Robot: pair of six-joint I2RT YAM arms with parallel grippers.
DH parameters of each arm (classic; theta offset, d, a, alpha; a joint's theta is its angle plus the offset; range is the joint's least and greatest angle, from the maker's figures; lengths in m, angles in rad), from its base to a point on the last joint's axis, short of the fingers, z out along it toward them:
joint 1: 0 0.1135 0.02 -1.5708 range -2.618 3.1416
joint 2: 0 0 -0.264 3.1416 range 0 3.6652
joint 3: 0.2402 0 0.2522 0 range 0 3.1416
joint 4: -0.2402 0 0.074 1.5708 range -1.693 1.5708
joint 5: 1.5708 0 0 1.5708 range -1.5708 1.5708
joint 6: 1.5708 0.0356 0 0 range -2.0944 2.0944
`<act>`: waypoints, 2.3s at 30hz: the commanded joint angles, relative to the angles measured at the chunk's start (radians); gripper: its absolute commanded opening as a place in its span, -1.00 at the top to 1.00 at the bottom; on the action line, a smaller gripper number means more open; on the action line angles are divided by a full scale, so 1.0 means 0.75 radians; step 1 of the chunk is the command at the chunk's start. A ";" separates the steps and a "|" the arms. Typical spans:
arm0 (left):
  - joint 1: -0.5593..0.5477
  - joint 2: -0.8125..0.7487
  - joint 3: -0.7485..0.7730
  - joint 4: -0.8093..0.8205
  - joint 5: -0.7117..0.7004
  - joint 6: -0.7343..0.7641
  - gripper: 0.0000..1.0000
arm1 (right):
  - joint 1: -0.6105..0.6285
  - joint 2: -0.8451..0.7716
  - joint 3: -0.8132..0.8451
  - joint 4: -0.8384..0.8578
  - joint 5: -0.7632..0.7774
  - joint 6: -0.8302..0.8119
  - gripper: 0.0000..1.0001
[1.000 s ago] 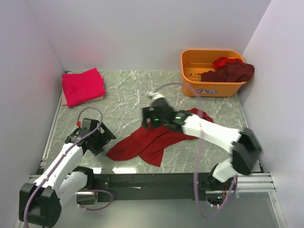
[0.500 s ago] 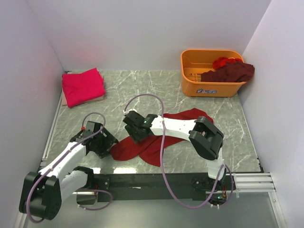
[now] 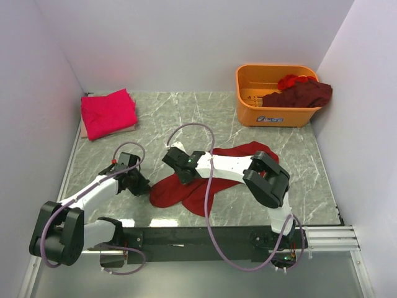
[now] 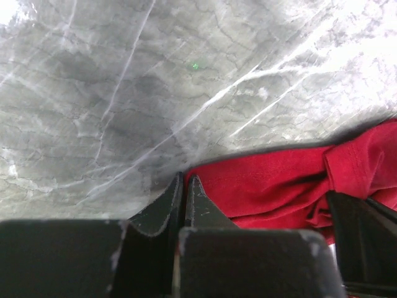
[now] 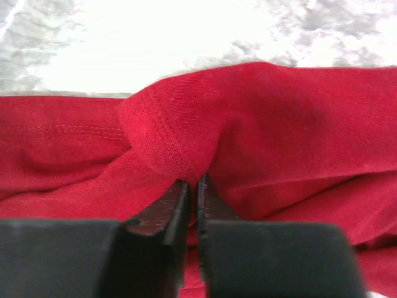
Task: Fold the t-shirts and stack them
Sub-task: Flatten the tshirt out
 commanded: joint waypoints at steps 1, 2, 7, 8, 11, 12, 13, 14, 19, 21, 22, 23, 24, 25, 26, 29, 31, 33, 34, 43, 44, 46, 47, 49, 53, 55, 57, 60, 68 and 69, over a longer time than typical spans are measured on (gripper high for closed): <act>-0.007 -0.005 -0.014 -0.022 -0.126 0.047 0.99 | -0.023 -0.118 -0.050 0.056 0.078 0.046 0.90; -0.007 -0.027 -0.014 -0.024 -0.126 0.043 0.99 | -0.029 -0.143 -0.060 0.064 0.076 0.050 1.00; -0.007 -0.107 0.013 -0.075 -0.208 0.031 0.99 | -0.041 -0.253 -0.105 0.062 0.147 0.083 1.00; -0.007 -0.117 0.023 -0.102 -0.243 0.031 0.99 | -0.053 -0.308 -0.111 0.058 0.166 0.077 1.00; -0.007 -0.164 0.072 -0.143 -0.300 0.027 0.99 | -0.090 -0.429 -0.134 0.026 0.201 0.085 1.00; -0.007 -0.174 0.103 -0.153 -0.341 0.023 0.99 | -0.131 -0.462 -0.156 0.011 0.219 0.099 1.00; -0.007 -0.189 0.121 -0.161 -0.355 0.027 0.99 | -0.155 -0.497 -0.177 0.013 0.221 0.104 1.00; -0.007 -0.195 0.139 -0.188 -0.382 0.023 0.99 | -0.184 -0.574 -0.197 0.015 0.219 0.106 1.00; -0.005 -0.195 0.362 -0.225 -0.537 0.051 0.99 | -0.468 -0.836 -0.312 0.081 0.195 0.112 1.00; -0.005 -0.175 0.523 -0.255 -0.582 0.065 0.99 | -0.530 -0.953 -0.271 0.075 0.217 0.096 1.00; -0.005 -0.154 0.579 -0.259 -0.621 0.076 0.99 | -0.584 -1.026 -0.251 0.081 0.249 0.081 1.00; -0.005 -0.144 0.636 -0.266 -0.648 0.086 0.99 | -0.607 -1.059 -0.228 0.087 0.268 0.069 1.00; -0.005 -0.138 0.748 -0.270 -0.674 0.102 0.99 | -0.634 -1.090 -0.178 0.107 0.278 0.022 1.00; -0.007 -0.124 0.800 -0.272 -0.729 0.114 0.99 | -0.656 -1.143 -0.147 0.116 0.299 0.004 1.00; -0.003 -0.115 0.902 -0.274 -0.756 0.133 0.99 | -0.701 -1.164 -0.079 0.122 0.307 -0.035 1.00; -0.001 -0.101 1.100 -0.294 -0.846 0.159 0.99 | -0.767 -1.227 0.029 0.126 0.323 -0.105 1.00; -0.001 -0.103 1.193 -0.296 -0.865 0.186 0.99 | -0.779 -1.252 0.146 0.122 0.311 -0.189 1.00; -0.001 -0.121 1.303 -0.266 -0.840 0.233 0.99 | -0.783 -1.256 0.287 0.079 0.281 -0.250 1.00; -0.001 -0.154 1.330 -0.251 -0.836 0.249 0.99 | -0.783 -1.266 0.330 0.065 0.266 -0.264 1.00; -0.001 -0.424 1.567 -0.213 -0.802 0.374 0.99 | -0.781 -1.411 0.731 -0.089 -0.100 -0.371 1.00; -0.003 -0.446 1.590 -0.210 -0.783 0.393 0.99 | -0.783 -1.425 0.759 -0.101 -0.122 -0.365 1.00; -0.003 -0.498 1.626 -0.227 -0.742 0.387 0.99 | -0.781 -1.466 0.786 -0.124 -0.198 -0.371 1.00; -0.003 -0.512 1.655 -0.223 -0.734 0.380 0.99 | -0.783 -1.479 0.815 -0.144 -0.225 -0.367 1.00; -0.003 -0.545 1.676 -0.200 -0.705 0.384 0.99 | -0.783 -1.515 0.843 -0.158 -0.322 -0.361 1.00; -0.001 -0.520 1.814 -0.208 -0.591 0.419 0.99 | -0.785 -1.538 0.952 -0.177 -0.368 -0.352 1.00; -0.001 -0.477 1.855 -0.210 -0.562 0.432 0.99 | -0.783 -1.530 0.964 -0.171 -0.356 -0.361 1.00; -0.001 -0.426 1.882 -0.198 -0.568 0.452 0.99 | -0.783 -1.518 0.946 -0.146 -0.278 -0.383 1.00; -0.001 -0.333 1.862 -0.202 -0.660 0.485 0.99 | -0.783 -1.444 0.883 -0.087 -0.091 -0.446 1.00; 0.048 0.058 1.570 -0.237 -0.965 0.409 0.99 | -0.838 -1.138 0.434 0.222 0.344 -0.568 1.00; 0.081 0.146 1.527 -0.227 -0.941 0.391 0.99 | -0.861 -1.085 0.382 0.234 0.301 -0.531 0.99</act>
